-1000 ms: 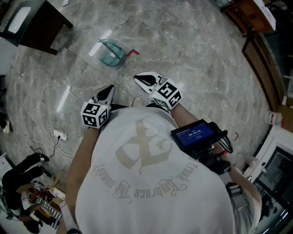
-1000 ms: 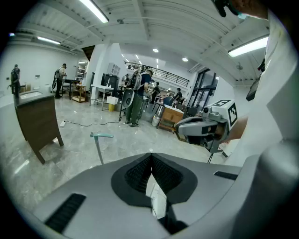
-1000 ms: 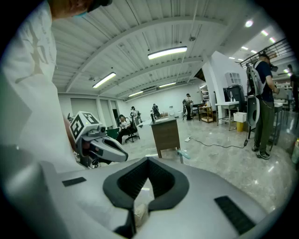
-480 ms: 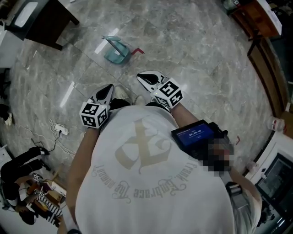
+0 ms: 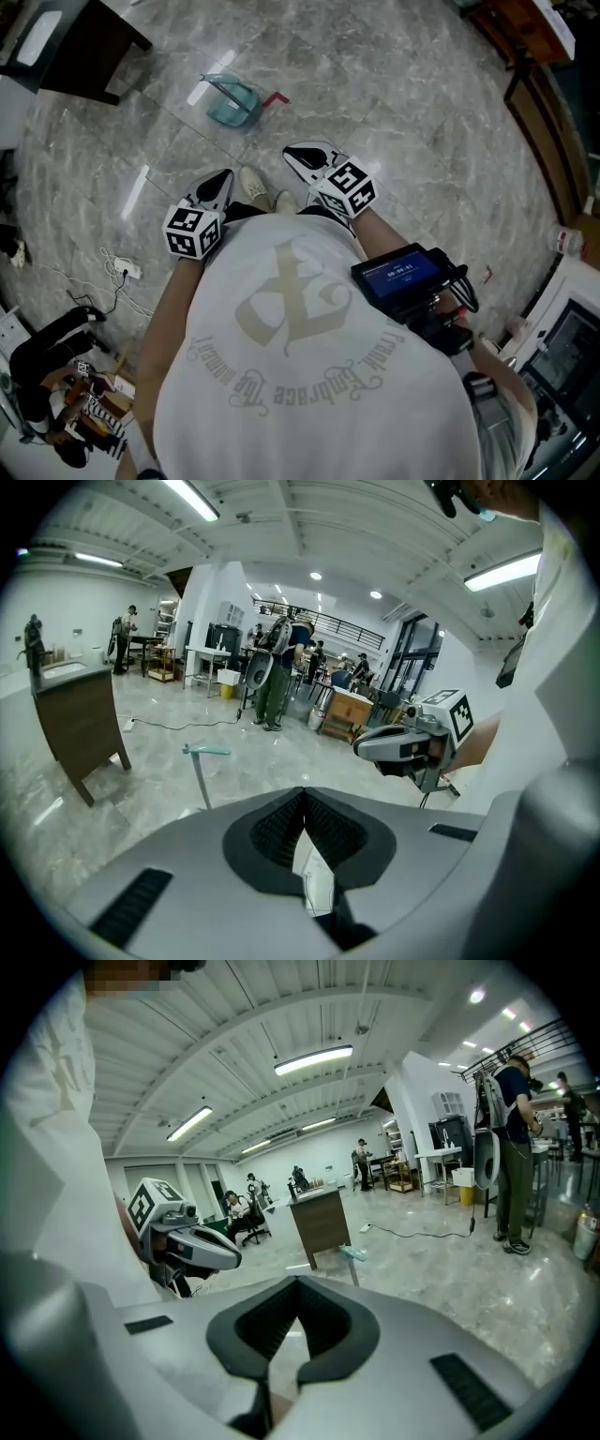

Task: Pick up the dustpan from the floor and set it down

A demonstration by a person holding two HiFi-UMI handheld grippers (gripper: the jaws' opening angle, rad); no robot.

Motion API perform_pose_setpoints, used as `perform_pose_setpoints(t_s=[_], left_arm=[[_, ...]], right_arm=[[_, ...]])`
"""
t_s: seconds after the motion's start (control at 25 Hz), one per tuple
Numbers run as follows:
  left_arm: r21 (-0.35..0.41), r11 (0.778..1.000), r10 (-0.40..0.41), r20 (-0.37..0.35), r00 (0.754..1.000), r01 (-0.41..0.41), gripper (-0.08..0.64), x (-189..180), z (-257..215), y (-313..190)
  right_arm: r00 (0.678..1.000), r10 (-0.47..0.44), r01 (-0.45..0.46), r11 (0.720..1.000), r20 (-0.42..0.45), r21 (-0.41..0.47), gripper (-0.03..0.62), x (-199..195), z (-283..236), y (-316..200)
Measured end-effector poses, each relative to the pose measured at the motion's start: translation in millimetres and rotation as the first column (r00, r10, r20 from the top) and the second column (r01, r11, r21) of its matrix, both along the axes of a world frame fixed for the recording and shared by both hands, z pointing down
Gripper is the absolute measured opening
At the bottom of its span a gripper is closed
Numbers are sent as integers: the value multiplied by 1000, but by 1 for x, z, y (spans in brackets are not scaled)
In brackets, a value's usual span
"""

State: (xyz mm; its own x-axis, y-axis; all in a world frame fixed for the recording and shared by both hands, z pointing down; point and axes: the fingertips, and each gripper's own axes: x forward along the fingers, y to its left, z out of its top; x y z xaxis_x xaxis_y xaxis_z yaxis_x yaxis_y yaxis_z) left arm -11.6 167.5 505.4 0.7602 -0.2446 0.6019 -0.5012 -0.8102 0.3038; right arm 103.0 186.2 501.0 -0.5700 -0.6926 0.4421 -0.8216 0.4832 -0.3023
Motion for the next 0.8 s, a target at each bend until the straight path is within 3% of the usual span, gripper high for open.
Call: perform_pose_setpoints(t_s=[0.4, 0.64, 0.8], left_arm=[[-3, 993, 119, -7, 993, -119, 11, 27, 4, -33], [-31, 988, 148, -27, 989, -149, 11, 20, 33, -104], [-30, 984, 177, -51, 983, -178, 11, 33, 29, -116]], right_arm=[[995, 100, -100, 995, -7, -9, 17, 20, 1, -28], [988, 153, -155, 987, -32, -37, 17, 16, 27, -90], [982, 182, -184, 982, -56, -42, 17, 25, 19, -97]])
